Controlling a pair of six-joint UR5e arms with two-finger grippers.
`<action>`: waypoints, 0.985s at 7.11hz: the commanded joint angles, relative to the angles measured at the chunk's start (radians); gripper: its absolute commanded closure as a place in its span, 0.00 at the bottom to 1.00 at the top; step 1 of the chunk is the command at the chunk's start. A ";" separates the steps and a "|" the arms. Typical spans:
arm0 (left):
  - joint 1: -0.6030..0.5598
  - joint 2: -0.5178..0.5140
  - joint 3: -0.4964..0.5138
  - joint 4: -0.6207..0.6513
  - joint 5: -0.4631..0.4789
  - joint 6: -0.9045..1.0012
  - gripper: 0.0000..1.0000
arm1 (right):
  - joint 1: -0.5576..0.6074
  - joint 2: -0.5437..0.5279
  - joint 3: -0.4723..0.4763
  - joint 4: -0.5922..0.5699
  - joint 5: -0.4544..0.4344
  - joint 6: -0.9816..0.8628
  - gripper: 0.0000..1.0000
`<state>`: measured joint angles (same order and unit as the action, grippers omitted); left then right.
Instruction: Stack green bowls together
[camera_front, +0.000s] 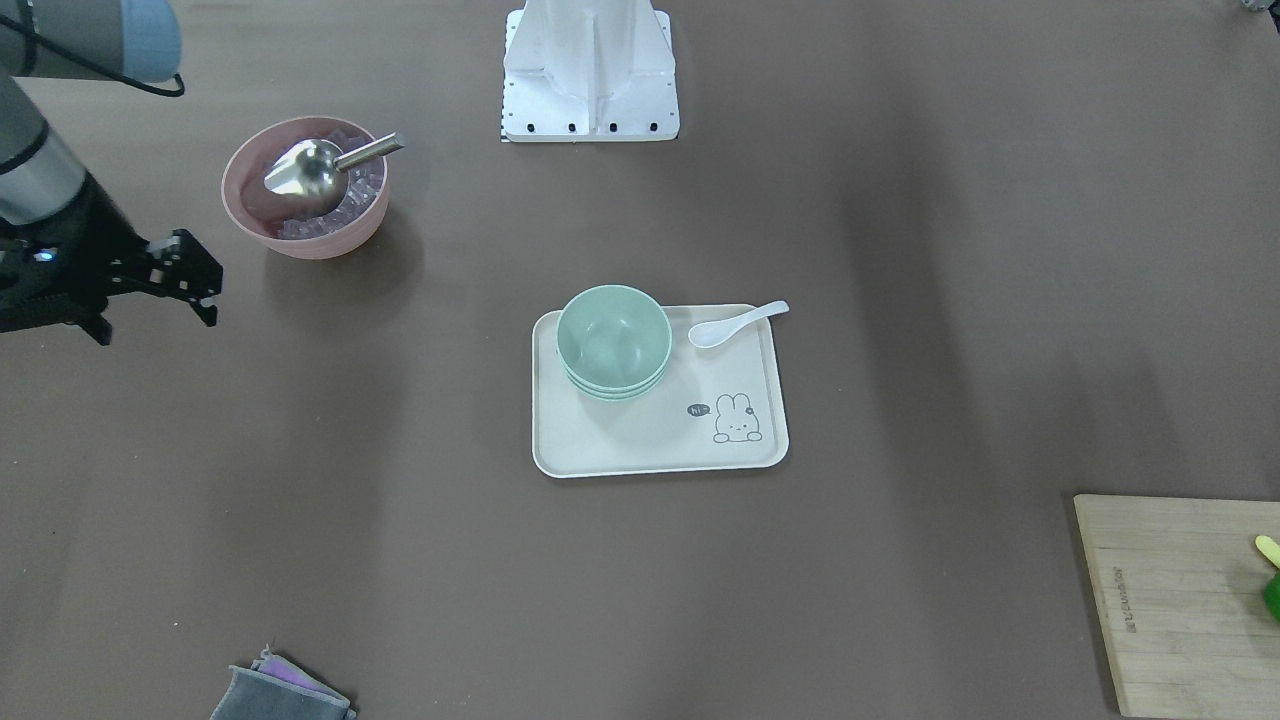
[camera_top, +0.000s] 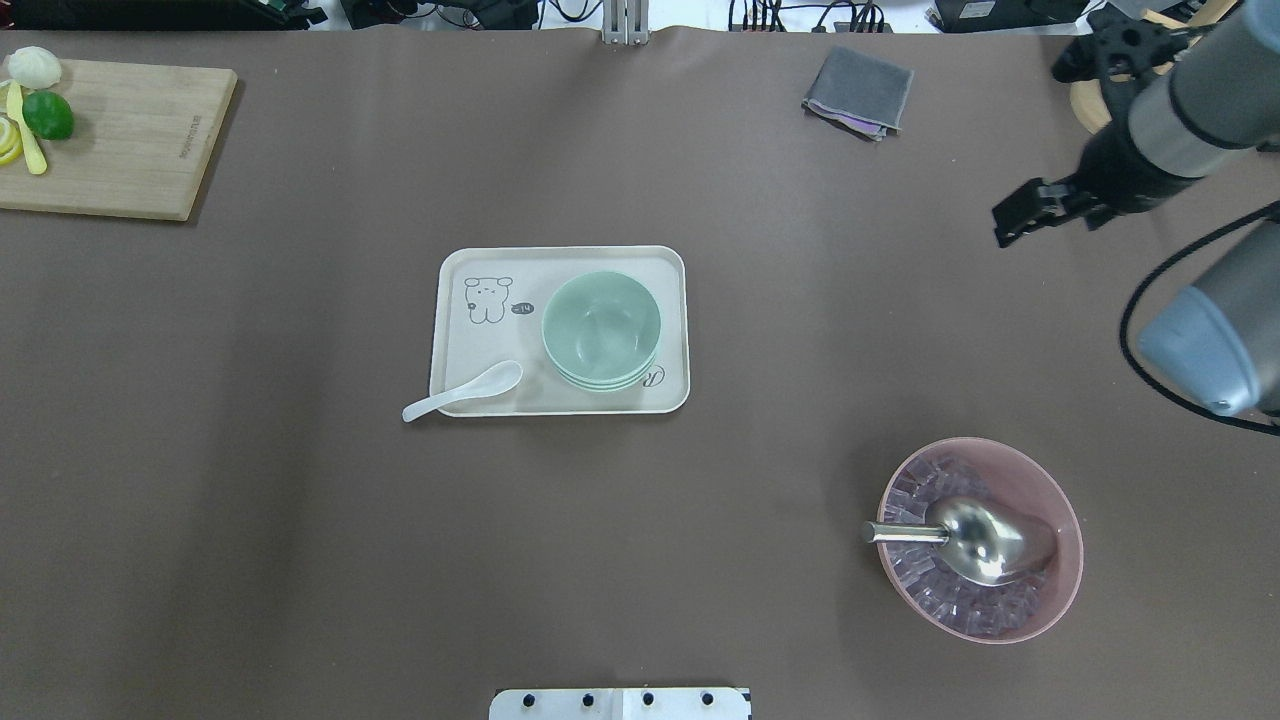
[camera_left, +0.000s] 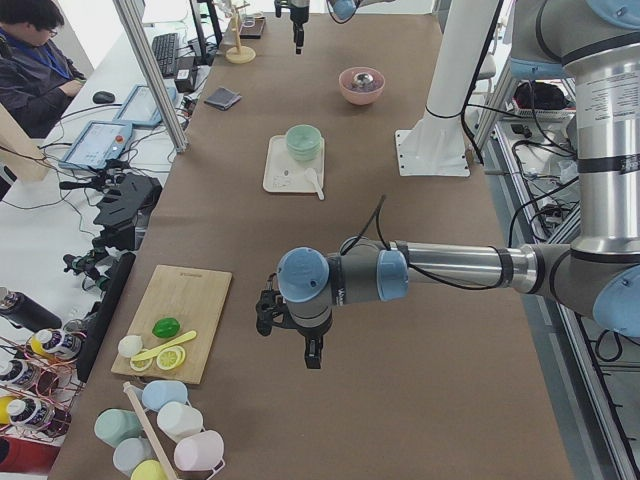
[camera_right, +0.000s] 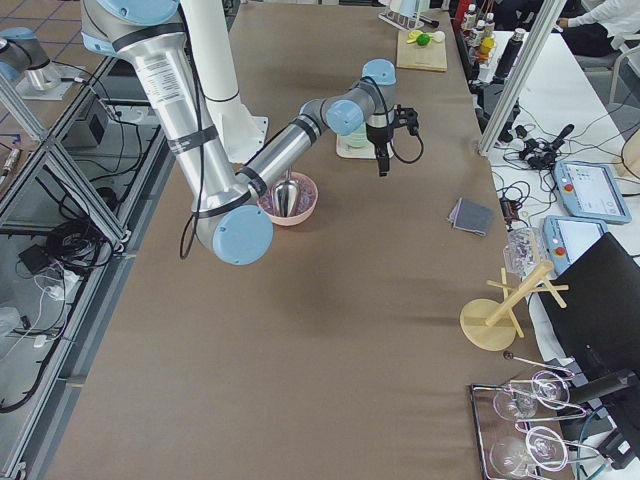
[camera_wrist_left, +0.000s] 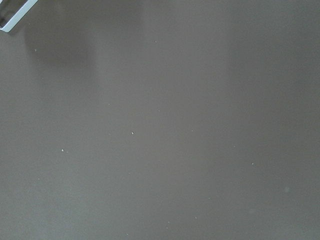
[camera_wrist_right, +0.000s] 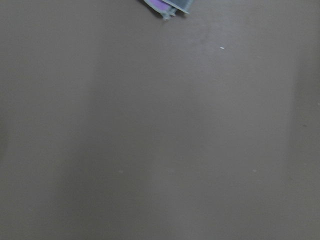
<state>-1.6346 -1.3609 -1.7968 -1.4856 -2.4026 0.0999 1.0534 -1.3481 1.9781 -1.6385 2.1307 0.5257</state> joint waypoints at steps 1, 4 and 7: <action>0.002 0.037 -0.010 -0.143 0.008 -0.150 0.01 | 0.139 -0.181 0.019 -0.003 0.043 -0.264 0.00; 0.004 0.036 -0.009 -0.142 0.010 -0.147 0.01 | 0.409 -0.340 -0.007 -0.203 0.051 -0.670 0.00; 0.004 0.039 -0.001 -0.142 0.010 -0.146 0.01 | 0.491 -0.478 -0.057 -0.201 0.115 -0.765 0.00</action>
<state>-1.6306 -1.3234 -1.8024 -1.6276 -2.3924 -0.0472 1.5267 -1.7719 1.9553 -1.8459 2.2036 -0.2235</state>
